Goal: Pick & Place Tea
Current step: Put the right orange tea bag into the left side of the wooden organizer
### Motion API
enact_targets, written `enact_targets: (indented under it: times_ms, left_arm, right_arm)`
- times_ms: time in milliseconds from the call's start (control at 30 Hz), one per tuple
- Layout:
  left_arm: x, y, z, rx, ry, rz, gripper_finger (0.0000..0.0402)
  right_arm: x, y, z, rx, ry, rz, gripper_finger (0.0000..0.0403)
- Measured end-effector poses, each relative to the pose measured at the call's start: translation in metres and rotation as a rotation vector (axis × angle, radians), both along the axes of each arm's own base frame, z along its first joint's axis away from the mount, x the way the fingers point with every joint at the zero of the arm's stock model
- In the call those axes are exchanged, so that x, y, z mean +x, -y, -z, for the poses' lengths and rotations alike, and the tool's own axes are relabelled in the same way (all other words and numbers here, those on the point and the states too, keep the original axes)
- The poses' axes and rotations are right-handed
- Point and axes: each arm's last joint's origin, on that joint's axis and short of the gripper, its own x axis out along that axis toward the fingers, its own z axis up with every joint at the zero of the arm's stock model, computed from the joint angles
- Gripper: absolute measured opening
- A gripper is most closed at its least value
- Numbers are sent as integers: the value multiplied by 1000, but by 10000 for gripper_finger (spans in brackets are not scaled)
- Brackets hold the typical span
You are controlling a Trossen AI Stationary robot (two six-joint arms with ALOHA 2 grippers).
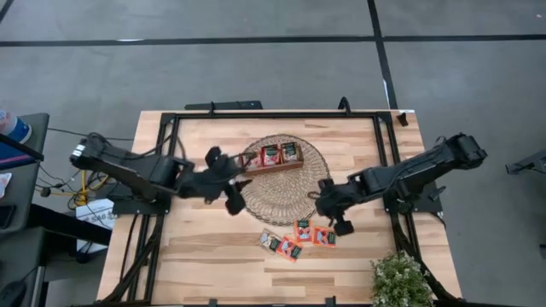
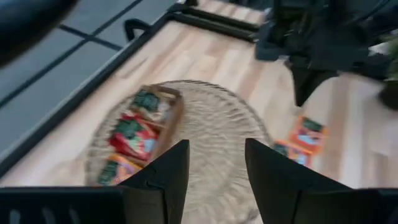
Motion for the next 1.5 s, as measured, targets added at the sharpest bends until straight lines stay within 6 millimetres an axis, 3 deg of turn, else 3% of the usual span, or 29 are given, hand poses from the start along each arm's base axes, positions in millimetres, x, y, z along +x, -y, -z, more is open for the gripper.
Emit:
enact_targets:
  times_ms: [67,233,567,833,1067,1300,1500]
  left_arm:
    - [-4,6,10,-25,70,1,146]
    - [-4,14,42,-18,213,-68,145]
    - [-6,13,93,5,491,-96,145]
    - [-11,8,80,167,506,-73,145]
    - [-12,6,82,258,436,-85,145]
    - [-12,5,81,318,417,-101,145]
    - [-12,5,81,318,416,-102,145]
  right_arm:
    - [1,-4,0,28,-72,-6,0]
    - [6,-9,2,90,-221,207,0]
    - [31,-15,24,241,-280,644,0]
    - [28,-22,32,335,-396,952,0]
    - [19,-50,37,404,-484,1114,0]
    - [17,-74,64,375,-595,1151,0]
    - [22,-76,70,439,-612,1121,0]
